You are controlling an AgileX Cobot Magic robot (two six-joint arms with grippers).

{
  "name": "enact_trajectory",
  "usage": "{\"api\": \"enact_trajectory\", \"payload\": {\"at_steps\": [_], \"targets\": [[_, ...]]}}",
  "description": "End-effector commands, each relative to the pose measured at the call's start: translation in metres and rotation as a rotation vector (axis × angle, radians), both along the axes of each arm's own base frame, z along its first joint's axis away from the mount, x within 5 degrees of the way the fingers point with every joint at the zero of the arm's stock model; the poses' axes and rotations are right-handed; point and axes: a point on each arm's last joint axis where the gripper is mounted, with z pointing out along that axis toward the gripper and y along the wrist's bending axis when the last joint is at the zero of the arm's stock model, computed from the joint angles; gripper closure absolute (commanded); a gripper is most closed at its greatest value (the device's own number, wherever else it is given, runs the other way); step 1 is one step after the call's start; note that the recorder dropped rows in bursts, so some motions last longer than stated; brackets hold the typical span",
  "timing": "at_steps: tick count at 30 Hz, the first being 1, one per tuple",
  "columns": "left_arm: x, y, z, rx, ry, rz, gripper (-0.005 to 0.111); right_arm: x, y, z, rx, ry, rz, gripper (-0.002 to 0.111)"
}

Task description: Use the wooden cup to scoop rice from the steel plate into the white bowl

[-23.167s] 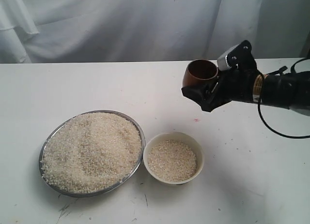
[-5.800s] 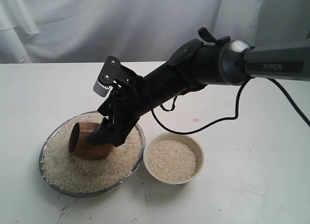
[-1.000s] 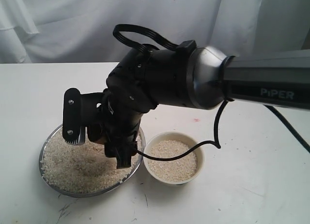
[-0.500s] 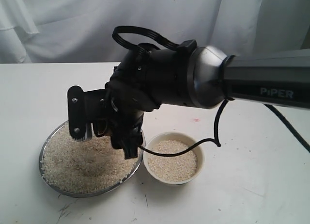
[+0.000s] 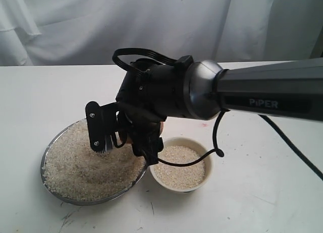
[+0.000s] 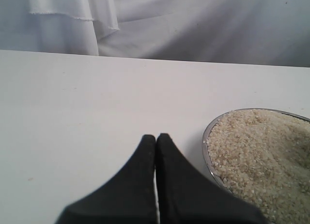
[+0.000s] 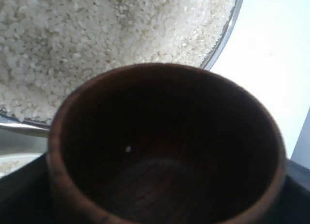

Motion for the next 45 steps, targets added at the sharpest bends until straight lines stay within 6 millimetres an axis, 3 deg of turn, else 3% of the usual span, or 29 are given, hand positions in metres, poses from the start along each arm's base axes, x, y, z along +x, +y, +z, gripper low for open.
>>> {"api": "enact_trajectory", "payload": {"at_steps": [1, 10, 17, 25, 34, 45], "targets": [[0.0, 0.0, -0.001, -0.001, -0.006, 0.002, 0.107, -0.001, -0.001, 0.003, 0.005, 0.004, -0.01, 0.108], [0.0, 0.0, -0.001, -0.001, -0.006, 0.002, 0.107, -0.006, -0.002, 0.002, -0.033, 0.018, -0.023, 0.108], [0.0, 0.0, -0.001, -0.001, -0.006, 0.002, 0.107, -0.023, 0.015, 0.003, -0.05, -0.064, 0.1, 0.108], [0.0, 0.0, -0.001, -0.001, -0.006, 0.002, 0.107, 0.0, 0.018, 0.005, -0.202, -0.33, 0.213, 0.108], [0.0, 0.0, -0.001, -0.001, -0.006, 0.002, 0.107, 0.015, 0.035, -0.009, -0.224, -0.366, 0.24, 0.108], [0.0, 0.0, -0.001, -0.001, -0.006, 0.002, 0.107, 0.039, 0.024, -0.016, -0.251, -0.371, 0.273, 0.108]]}}
